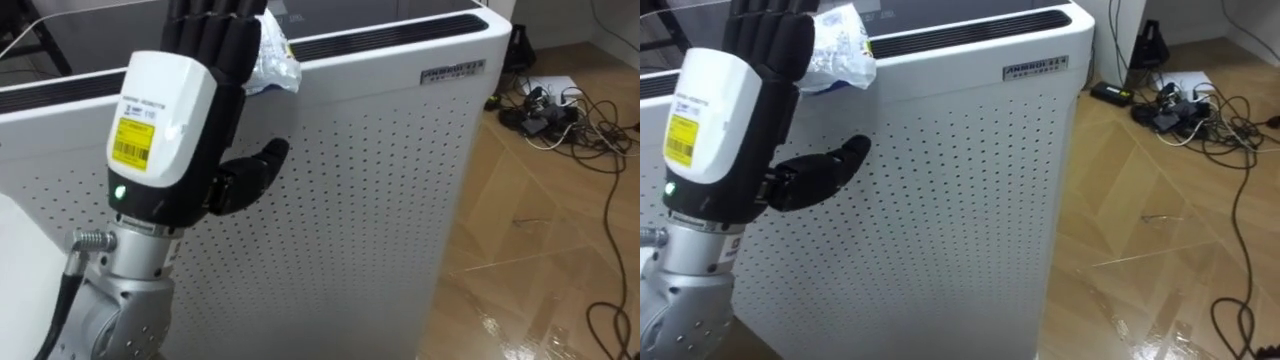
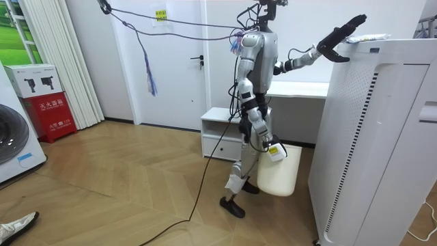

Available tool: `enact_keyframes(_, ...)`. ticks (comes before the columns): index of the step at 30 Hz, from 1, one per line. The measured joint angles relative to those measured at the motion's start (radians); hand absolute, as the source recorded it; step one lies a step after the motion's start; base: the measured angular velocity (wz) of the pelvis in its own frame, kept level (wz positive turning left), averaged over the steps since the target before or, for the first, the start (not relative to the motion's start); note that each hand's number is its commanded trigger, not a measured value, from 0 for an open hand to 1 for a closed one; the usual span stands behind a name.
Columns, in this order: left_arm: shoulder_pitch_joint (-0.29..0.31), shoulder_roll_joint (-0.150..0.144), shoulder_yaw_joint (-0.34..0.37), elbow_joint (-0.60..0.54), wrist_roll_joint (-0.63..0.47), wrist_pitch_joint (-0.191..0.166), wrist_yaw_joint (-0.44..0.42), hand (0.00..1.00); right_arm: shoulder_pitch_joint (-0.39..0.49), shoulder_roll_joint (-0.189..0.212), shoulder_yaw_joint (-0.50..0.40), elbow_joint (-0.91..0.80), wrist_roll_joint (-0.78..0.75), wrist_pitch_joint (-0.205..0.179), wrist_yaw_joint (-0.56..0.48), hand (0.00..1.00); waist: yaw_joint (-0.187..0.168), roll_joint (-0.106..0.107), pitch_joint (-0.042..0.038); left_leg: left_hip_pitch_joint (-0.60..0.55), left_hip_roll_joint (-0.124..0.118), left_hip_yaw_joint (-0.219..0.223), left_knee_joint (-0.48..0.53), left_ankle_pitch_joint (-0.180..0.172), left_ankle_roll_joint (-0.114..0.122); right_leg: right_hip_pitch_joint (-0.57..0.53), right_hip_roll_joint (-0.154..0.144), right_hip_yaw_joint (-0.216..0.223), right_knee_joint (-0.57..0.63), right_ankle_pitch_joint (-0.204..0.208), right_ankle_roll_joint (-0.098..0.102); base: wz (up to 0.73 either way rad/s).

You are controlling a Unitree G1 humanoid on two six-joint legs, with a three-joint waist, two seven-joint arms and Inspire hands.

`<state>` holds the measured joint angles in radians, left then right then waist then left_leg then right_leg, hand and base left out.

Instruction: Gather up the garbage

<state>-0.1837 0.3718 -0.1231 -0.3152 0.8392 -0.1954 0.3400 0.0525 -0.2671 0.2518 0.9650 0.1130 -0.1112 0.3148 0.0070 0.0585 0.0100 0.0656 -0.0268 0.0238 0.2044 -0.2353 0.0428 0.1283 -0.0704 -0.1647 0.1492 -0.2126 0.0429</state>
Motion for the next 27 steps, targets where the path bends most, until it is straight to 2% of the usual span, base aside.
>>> enact_keyframes(4, -0.031, 0.001, 0.002, -0.002, 0.007, 0.005, -0.015, 0.0, 0.0, -0.004, 0.0, -0.004, 0.0, 0.001, -0.011, 1.0, 0.005, 0.002, -0.0002, 0.003, 0.001, -0.001, -0.007, 0.0, 0.0, -0.002, 0.001, 0.01, 0.001, 0.0, 0.0, -0.01)
enact_keyframes(7, -0.031, 0.002, 0.002, -0.005, 0.007, -0.001, -0.027, 0.0, 0.001, -0.008, 0.0, -0.005, 0.0, 0.002, -0.013, 1.0, 0.025, 0.0, 0.0006, 0.013, -0.001, -0.015, -0.008, 0.0, 0.0, 0.004, 0.001, 0.012, 0.002, 0.0, 0.0, -0.09)
enact_keyframes(9, -0.034, 0.008, 0.002, -0.005, 0.007, -0.004, -0.032, 0.0, 0.001, -0.009, 0.0, -0.007, 0.0, 0.002, -0.015, 1.0, 0.023, 0.0, 0.0011, 0.014, -0.002, -0.029, -0.008, 0.0, 0.0, 0.015, 0.0, 0.013, 0.001, 0.0, 0.0, 0.09)
enact_keyframes(20, -0.05, 0.01, 0.002, -0.018, 0.027, -0.01, -0.075, 0.0, 0.001, -0.009, 0.0, -0.009, -0.004, 0.002, -0.018, 1.0, 0.028, -0.006, 0.0045, 0.015, -0.002, -0.034, -0.009, 0.0, 0.0, 0.015, 0.001, 0.011, 0.001, 0.0, 0.0, 0.02)
enact_keyframes(27, -0.064, 0.033, 0.004, -0.018, 0.021, -0.007, -0.117, 0.02, 0.001, -0.008, 0.0, -0.009, -0.004, 0.002, -0.017, 1.0, 0.029, -0.009, 0.0057, 0.014, -0.001, -0.033, -0.009, 0.0, 0.0, 0.015, 0.002, 0.016, 0.001, 0.0, 0.0, 0.0)
